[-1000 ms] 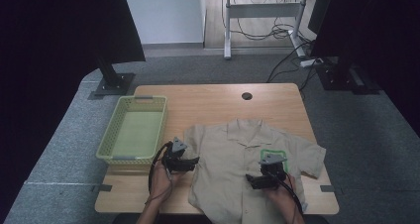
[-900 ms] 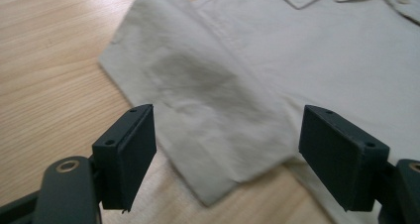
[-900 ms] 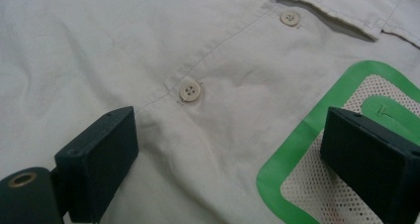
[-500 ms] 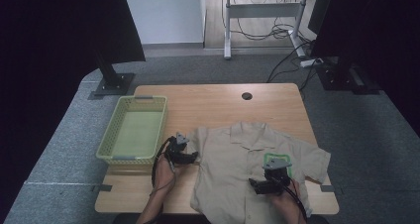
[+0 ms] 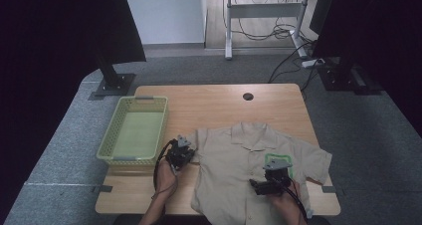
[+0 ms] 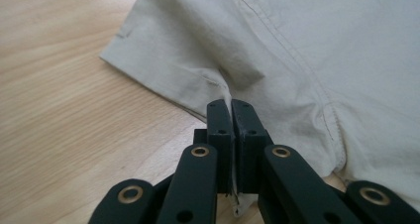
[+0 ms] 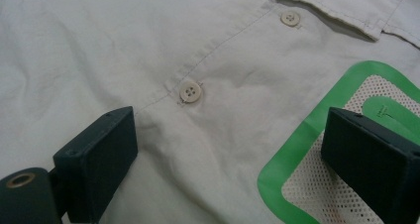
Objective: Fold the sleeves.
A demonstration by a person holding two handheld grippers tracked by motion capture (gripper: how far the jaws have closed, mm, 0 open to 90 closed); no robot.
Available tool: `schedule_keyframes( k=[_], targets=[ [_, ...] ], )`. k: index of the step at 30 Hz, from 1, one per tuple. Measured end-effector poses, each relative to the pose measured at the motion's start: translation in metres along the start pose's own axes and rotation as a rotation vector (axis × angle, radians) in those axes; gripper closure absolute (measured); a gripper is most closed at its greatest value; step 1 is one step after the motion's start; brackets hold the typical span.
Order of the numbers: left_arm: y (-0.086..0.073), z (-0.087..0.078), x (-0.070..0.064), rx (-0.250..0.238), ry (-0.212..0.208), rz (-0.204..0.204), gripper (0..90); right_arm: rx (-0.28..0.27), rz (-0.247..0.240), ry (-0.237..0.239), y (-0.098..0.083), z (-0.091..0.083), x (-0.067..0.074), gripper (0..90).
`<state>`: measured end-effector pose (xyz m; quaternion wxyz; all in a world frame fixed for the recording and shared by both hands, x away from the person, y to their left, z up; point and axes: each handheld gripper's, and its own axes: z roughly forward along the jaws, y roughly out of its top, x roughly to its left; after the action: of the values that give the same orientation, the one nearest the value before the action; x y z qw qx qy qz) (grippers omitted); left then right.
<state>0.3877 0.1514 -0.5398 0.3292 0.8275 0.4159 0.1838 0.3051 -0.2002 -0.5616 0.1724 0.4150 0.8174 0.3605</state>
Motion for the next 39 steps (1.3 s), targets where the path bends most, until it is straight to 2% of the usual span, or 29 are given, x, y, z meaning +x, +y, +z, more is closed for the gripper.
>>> schedule_keyframes(
  k=[2,8,11,14,19,24,28,30,32,33,39],
  targets=[
    [0.001,-0.007,0.001,-0.026,-0.007,-0.011,87.0,0.000,-0.002,0.002,0.001,0.001,0.001,6.8],
    [0.016,-0.034,-0.003,-0.116,-0.021,0.016,86.9,0.002,-0.009,0.009,0.006,0.007,0.006,6.5],
    [0.021,-0.041,-0.007,-0.147,-0.059,0.035,86.7,0.001,-0.016,0.014,0.010,0.011,0.009,6.5],
    [0.024,-0.039,-0.015,-0.153,-0.098,0.051,86.6,0.001,-0.022,0.019,0.014,0.015,0.013,6.4],
    [0.024,-0.023,-0.029,-0.113,-0.156,0.080,86.1,0.003,-0.033,0.030,0.019,0.021,0.020,6.3],
    [0.018,0.002,-0.038,-0.020,-0.210,0.105,83.6,0.003,-0.037,0.034,0.020,0.022,0.022,6.3],
    [0.016,0.006,-0.040,-0.007,-0.225,0.109,71.8,0.002,-0.038,0.034,0.020,0.022,0.022,6.4],
    [0.019,0.000,-0.040,-0.042,-0.224,0.114,62.6,0.002,-0.038,0.035,0.020,0.022,0.022,6.4],
    [0.020,-0.003,-0.040,-0.055,-0.224,0.116,56.7,0.002,-0.038,0.035,0.020,0.022,0.022,6.3],
    [0.023,-0.011,-0.038,-0.081,-0.221,0.115,53.4,0.002,-0.038,0.035,0.020,0.022,0.022,6.4],
    [0.028,-0.028,-0.026,-0.144,-0.192,0.079,41.4,0.002,-0.038,0.035,0.020,0.022,0.022,6.4]
  ],
)
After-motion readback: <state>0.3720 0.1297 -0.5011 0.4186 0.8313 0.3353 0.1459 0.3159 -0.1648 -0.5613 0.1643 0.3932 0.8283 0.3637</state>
